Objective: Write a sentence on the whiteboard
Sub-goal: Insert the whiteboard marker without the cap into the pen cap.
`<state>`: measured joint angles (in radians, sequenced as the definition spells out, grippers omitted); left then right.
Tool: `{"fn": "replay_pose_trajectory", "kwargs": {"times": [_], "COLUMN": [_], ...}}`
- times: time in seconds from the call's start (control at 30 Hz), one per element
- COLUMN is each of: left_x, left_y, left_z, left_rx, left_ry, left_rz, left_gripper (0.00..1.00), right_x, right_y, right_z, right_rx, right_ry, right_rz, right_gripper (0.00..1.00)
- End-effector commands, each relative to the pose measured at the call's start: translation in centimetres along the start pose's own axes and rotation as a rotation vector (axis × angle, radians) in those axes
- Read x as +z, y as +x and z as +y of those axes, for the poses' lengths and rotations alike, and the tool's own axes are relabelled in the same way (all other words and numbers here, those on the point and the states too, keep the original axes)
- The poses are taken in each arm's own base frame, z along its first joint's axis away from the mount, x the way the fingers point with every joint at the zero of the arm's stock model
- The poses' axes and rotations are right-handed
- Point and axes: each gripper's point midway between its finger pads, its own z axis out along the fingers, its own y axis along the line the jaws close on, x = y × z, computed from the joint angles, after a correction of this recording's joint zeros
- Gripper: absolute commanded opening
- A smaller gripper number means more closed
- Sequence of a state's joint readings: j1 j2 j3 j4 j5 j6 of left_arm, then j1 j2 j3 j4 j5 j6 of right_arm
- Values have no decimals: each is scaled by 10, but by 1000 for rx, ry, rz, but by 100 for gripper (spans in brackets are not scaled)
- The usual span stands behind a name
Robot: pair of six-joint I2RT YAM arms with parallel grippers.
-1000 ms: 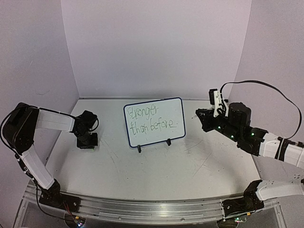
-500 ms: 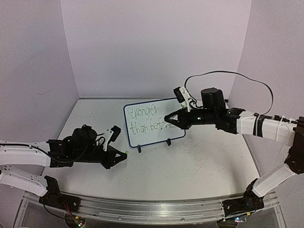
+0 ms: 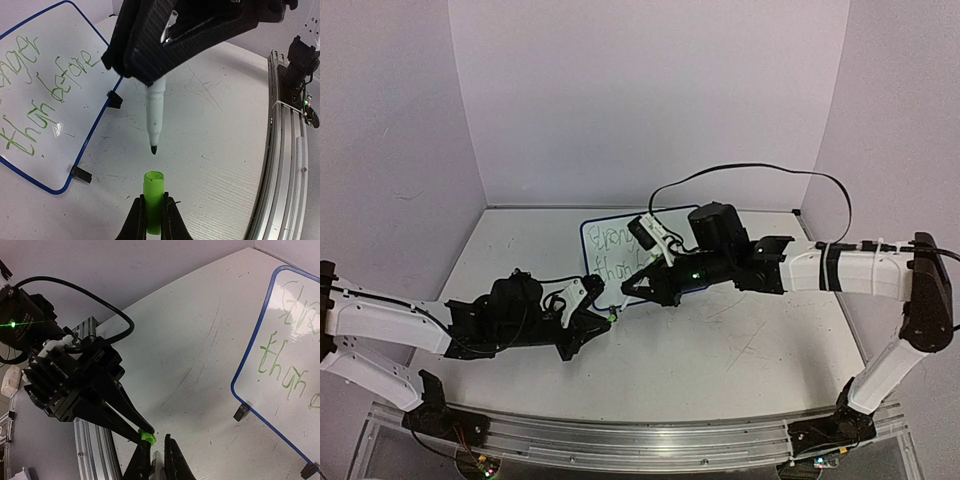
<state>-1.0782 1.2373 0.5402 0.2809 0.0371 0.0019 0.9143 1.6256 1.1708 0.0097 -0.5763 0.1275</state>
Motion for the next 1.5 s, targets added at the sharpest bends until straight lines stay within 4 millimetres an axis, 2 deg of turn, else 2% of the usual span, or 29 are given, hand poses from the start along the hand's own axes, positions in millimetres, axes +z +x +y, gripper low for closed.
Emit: {"fn": "replay_pose_trajectory", "kwargs": {"times": [0.0, 0.3, 0.53, 0.83, 1.17, 1.47], "left_x": [-6, -6, -4, -9, -11, -12], "left_y": [-16, -12, -14, -18, -15, -17], "left_z": [4, 4, 4, 4, 4, 4], "left_rx": [47, 46, 46, 35, 33, 31], "left_ry": [-28, -28, -28, -27, -26, -27], "left_rz": [-77, -67, -67, -85, -83, -88], "left_gripper": [0, 0, 0, 0, 0, 0], "right_x": [6, -1, 5, 14, 16, 23], "right_y": [-14, -23, -23, -20, -17, -10], "right_z": [6, 8, 23, 18, 11, 12], "right_rx": [-25, -21, 0, 31, 34, 39], "right_ry": [-14, -7, -87, -87, -46, -61], "right_rz": [-25, -66, -71, -77, -79, -55], "right_gripper": [0, 0, 0, 0, 0, 0]}}
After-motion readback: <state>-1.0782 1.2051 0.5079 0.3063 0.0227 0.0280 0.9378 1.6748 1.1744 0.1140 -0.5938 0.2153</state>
